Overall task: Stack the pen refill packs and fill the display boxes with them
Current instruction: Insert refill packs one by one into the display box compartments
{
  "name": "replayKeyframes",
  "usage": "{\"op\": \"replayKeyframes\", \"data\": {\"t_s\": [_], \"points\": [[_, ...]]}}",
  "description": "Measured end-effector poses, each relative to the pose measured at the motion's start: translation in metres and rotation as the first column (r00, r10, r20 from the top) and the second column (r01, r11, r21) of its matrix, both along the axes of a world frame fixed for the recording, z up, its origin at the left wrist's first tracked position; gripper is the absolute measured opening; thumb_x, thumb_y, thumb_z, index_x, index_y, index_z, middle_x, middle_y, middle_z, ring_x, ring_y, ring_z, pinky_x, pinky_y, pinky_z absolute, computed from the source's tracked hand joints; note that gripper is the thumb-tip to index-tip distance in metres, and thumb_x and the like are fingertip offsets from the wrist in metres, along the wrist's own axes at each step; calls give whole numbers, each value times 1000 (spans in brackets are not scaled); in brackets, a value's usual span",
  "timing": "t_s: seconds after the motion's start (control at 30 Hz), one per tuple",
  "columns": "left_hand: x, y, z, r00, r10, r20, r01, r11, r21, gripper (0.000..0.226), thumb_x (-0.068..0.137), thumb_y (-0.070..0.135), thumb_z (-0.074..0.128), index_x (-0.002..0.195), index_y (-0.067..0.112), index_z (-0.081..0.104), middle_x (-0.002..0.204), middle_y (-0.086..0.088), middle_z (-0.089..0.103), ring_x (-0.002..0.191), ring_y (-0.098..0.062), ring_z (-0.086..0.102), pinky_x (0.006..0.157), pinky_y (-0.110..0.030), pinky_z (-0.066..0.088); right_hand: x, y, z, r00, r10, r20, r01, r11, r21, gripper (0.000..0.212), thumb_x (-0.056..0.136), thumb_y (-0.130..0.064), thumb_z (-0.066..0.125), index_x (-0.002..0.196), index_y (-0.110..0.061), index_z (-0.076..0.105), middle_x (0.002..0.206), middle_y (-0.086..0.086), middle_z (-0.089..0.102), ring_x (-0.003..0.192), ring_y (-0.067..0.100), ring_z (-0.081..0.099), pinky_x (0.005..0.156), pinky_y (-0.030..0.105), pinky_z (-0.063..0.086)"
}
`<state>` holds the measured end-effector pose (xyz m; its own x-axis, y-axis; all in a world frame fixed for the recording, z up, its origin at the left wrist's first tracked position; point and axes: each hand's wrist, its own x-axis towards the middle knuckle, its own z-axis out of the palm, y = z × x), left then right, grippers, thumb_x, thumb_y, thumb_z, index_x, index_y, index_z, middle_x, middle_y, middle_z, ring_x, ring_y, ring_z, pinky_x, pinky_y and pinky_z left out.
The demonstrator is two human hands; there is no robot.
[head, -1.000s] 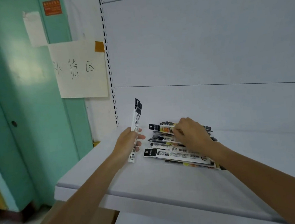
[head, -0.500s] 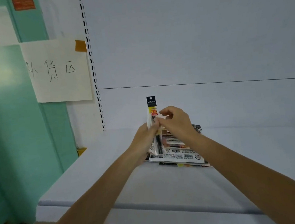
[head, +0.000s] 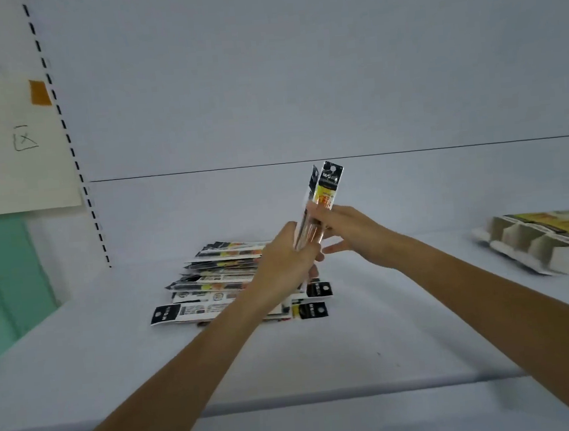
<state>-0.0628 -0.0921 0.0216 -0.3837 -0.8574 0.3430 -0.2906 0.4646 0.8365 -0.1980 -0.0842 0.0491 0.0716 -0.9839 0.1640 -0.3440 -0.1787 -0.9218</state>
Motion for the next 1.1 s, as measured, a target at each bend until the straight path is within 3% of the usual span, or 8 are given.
{"op": "replayKeyframes", "data": {"t_s": [0.27,0.37,0.47,0.57,0.7,0.83,1.0,1.1], "points": [[-186,61,-15,993,-116,-9,115,993,-22,12,94,22,47,103,16,51,86,-3,68,65,-8,66,57,-13,50,-162,49,-10,993,-85,-83,83,996,-28,19,92,-25,52,81,-10,49,84,30,58,59,27,49,54,30,45],[-238,76,-10,933,118,341,-28,966,-257,22,89,44,47,92,24,56,83,6,66,74,-12,61,62,-25,45,-220,63,-10,968,-213,-135,200,975,-98,13,90,-21,48,81,-15,42,86,19,61,73,19,51,68,28,41],[-259,82,3,907,409,105,-238,700,-673,26,80,41,47,79,19,60,75,6,66,71,-16,60,58,-25,41,-271,76,-4,921,-164,-353,120,983,-142,12,90,-21,48,89,-11,40,76,2,59,61,18,58,53,22,44],[-275,66,10,861,436,262,72,406,-911,42,69,32,48,104,11,59,102,-3,62,99,-21,54,85,-33,44,-299,85,-4,748,-30,-663,-62,991,-115,15,88,-26,57,89,-15,47,71,-1,58,45,2,51,51,21,40],[-301,71,12,580,413,702,313,682,-661,54,87,32,45,136,17,26,112,2,61,98,-21,56,94,-33,37,-322,91,-7,706,22,-708,-146,983,-116,21,80,-25,67,80,-29,46,65,-6,49,54,11,49,45,17,37],[-308,72,1,661,358,659,213,753,-623,31,91,28,33,119,17,39,92,1,57,73,-22,48,66,-33,39,-341,93,-5,657,67,-751,-174,983,-65,32,74,-47,72,76,-21,53,68,-7,51,60,9,48,54,21,36],[-280,55,-18,785,340,518,-4,838,-545,22,75,35,24,71,22,42,67,-1,54,68,-28,52,58,-33,32,-396,104,7,837,-155,-524,19,967,-256,43,79,-59,52,96,-22,64,95,-11,64,89,8,60,74,19,46],[-257,50,-32,800,369,474,-131,877,-461,24,70,39,31,69,20,45,62,-1,53,68,-29,53,58,-32,34,-433,109,-9,730,-252,-636,97,958,-268,54,76,-61,53,119,-29,57,112,-19,51,105,5,48,94,30,38]]}}
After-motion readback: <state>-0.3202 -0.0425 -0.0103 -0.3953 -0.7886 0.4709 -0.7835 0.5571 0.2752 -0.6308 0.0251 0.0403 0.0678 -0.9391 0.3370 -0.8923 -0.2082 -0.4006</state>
